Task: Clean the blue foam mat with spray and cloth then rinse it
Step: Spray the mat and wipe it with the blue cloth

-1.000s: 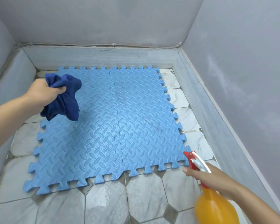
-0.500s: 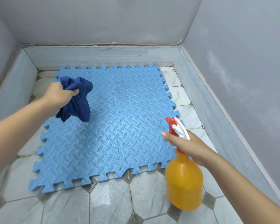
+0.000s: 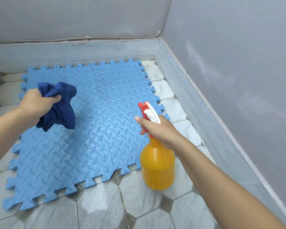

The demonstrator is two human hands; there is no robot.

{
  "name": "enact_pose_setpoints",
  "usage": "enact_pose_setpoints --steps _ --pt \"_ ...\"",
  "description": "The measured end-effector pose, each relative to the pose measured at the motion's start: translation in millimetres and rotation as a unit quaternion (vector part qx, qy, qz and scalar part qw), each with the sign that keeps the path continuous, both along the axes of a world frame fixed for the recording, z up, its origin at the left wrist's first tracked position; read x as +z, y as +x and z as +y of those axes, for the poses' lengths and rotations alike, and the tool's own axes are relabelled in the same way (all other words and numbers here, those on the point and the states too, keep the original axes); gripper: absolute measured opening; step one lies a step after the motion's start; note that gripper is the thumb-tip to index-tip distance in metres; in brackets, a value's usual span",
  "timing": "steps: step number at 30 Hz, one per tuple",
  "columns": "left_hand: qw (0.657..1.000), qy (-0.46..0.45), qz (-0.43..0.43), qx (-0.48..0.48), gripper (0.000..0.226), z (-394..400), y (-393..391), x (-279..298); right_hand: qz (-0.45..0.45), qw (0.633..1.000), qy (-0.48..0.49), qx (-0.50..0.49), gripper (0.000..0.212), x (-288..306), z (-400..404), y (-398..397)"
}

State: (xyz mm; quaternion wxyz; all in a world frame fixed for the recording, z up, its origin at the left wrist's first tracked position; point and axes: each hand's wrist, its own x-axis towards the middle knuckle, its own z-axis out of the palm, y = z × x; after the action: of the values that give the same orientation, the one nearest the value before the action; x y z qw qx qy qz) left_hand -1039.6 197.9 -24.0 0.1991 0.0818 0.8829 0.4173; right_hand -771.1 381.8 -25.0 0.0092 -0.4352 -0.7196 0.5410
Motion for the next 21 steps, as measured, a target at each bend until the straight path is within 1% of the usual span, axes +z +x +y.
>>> enact_pose_setpoints --steps 2,6,8,10,12,14,16,19,21 --pt "1.0 0.003 -0.007 -0.004 0.022 5 6 0 -0.004 1.0 0.004 0.004 0.04 -1 -1 -6" --pt "1.0 0.013 -0.014 -0.007 0.018 15 10 4 0.01 0.999 -0.023 0.039 0.044 2 -9 -23" --pt "1.0 0.021 -0.015 -0.003 0.019 15 7 5 0.004 0.999 -0.022 0.029 0.047 1 -13 -33" --pt "1.0 0.025 -0.015 0.001 0.02 11 4 6 0.009 1.0 -0.008 0.011 0.045 3 -15 -44" --pt "1.0 0.021 -0.013 0.009 0.019 3 1 7 0.035 0.999 -0.019 0.004 0.046 6 -14 -56" --pt "1.0 0.015 -0.007 0.018 0.018 -6 -3 7 0.052 0.998 -0.031 0.004 0.052 9 -12 -66" --pt "1.0 0.013 -0.006 0.026 0.018 -15 -5 7 0.043 0.998 -0.037 0.001 0.056 7 -12 -74" --pt "0.999 0.013 -0.006 0.042 0.02 -27 -8 5 0.029 0.998 -0.054 -0.001 0.048 1 -9 -80" --pt "0.998 0.011 -0.012 0.054 0.022 -32 -8 4 0.04 0.997 -0.072 -0.008 0.054 -2 -6 -79"
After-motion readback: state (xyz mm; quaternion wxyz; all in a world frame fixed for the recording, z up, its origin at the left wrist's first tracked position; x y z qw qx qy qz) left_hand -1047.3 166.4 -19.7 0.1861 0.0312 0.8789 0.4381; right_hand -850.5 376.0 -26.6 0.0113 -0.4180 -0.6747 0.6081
